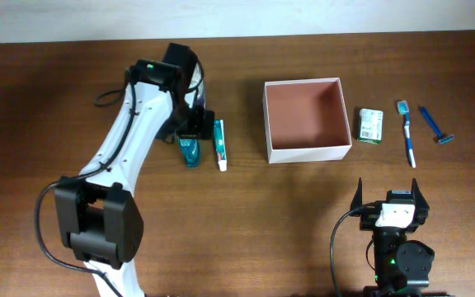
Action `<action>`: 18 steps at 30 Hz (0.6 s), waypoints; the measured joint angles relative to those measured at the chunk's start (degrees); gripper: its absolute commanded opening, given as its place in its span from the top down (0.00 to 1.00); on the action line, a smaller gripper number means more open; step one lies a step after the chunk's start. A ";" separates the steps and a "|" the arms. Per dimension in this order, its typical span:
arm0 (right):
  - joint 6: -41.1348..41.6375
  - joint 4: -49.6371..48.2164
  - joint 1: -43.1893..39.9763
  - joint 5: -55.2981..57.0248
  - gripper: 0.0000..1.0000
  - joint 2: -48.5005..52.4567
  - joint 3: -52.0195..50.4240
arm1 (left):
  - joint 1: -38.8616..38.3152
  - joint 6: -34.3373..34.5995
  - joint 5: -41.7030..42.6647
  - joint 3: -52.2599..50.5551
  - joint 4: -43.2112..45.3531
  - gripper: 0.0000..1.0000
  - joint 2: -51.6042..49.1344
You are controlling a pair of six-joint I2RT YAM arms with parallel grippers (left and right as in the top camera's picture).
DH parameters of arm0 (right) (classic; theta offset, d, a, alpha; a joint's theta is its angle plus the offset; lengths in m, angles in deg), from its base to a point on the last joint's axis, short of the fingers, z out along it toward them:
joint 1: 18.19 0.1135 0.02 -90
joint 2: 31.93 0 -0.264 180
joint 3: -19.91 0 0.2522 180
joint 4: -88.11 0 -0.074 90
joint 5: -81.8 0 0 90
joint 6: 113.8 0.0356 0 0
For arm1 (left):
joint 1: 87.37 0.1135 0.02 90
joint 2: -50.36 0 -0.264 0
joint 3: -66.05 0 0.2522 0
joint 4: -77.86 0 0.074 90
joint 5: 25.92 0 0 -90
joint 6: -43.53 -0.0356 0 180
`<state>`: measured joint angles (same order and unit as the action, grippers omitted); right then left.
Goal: Pack container
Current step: 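Reach the left gripper forward and grasp the blue mouthwash bottle, then lift the mouthwash bottle with the left gripper over the pink box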
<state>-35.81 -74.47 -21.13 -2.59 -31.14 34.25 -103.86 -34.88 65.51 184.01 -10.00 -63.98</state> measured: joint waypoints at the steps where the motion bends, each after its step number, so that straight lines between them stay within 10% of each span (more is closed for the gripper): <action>1: -0.04 0.00 0.00 -0.02 0.01 0.00 0.00 | -0.22 0.00 0.00 0.02 -0.07 0.00 -0.28; 12: 0.00 0.00 0.00 -0.02 0.01 0.00 0.00 | -0.33 0.00 -0.96 0.02 0.20 0.01 -3.63; 13: 0.00 0.00 0.00 -0.02 0.01 0.00 0.00 | -0.33 0.00 -1.09 0.02 0.20 0.16 -3.63; 18: 0.00 0.00 0.00 -0.02 0.01 0.00 0.00 | -0.33 -0.24 -1.55 0.02 0.17 0.30 -3.63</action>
<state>-35.81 -74.47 -21.13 -2.62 -31.14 34.25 -104.19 -35.12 63.96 184.04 -9.83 -67.61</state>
